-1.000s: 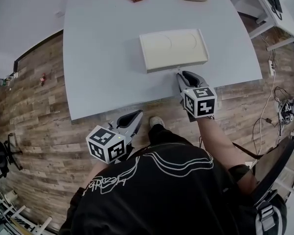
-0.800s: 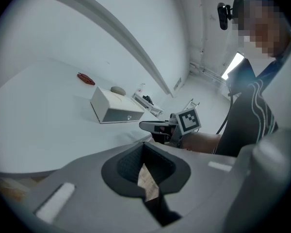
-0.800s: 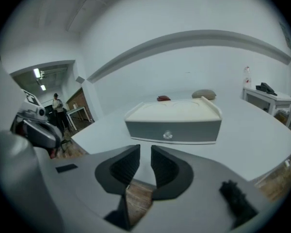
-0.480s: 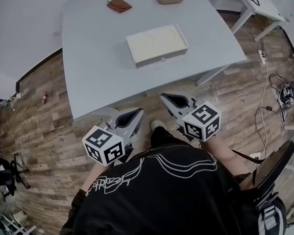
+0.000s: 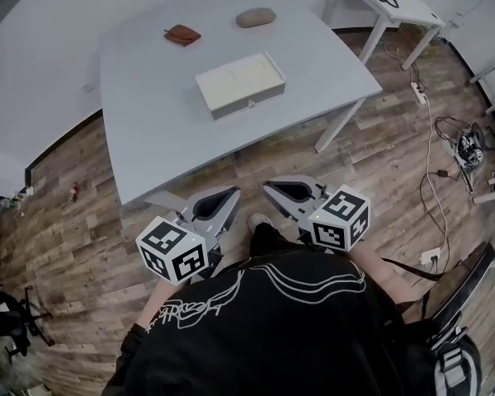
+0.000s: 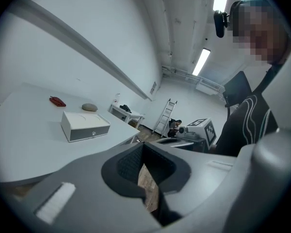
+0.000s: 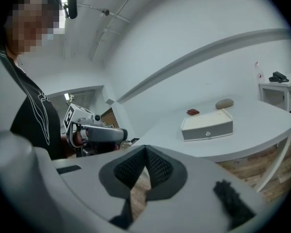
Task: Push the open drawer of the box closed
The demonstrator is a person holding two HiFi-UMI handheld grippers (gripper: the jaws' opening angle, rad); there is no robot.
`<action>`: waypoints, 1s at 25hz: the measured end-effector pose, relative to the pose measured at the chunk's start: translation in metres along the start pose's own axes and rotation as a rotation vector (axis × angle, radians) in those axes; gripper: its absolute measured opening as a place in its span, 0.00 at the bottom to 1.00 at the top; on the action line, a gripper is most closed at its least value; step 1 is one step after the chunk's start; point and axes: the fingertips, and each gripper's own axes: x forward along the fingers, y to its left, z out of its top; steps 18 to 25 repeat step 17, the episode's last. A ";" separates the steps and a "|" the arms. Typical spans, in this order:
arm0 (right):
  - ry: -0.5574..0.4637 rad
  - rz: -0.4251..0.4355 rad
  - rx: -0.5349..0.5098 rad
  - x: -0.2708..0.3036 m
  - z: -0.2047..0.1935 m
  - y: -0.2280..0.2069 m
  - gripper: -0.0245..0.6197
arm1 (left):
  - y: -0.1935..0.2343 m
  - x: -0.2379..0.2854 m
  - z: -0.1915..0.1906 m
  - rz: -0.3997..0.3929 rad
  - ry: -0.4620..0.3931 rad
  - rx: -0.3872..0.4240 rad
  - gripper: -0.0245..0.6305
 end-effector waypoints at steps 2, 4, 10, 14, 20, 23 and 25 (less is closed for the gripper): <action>-0.008 -0.004 0.006 -0.007 -0.002 0.004 0.05 | -0.007 -0.001 -0.001 -0.006 -0.001 0.005 0.05; -0.012 -0.005 0.010 -0.011 -0.004 0.007 0.05 | -0.012 -0.002 -0.002 -0.010 0.000 0.007 0.05; -0.031 0.003 0.026 -0.015 -0.004 0.012 0.05 | -0.018 -0.005 -0.004 -0.010 0.009 0.019 0.05; -0.036 0.008 0.030 -0.011 -0.002 0.010 0.05 | -0.015 -0.004 -0.004 -0.009 0.009 0.017 0.05; -0.028 0.009 0.039 -0.006 -0.002 0.009 0.05 | -0.011 -0.005 -0.004 -0.005 0.013 0.017 0.05; -0.028 0.009 0.039 -0.006 -0.002 0.009 0.05 | -0.011 -0.005 -0.004 -0.005 0.013 0.017 0.05; -0.028 0.009 0.039 -0.006 -0.002 0.009 0.05 | -0.011 -0.005 -0.004 -0.005 0.013 0.017 0.05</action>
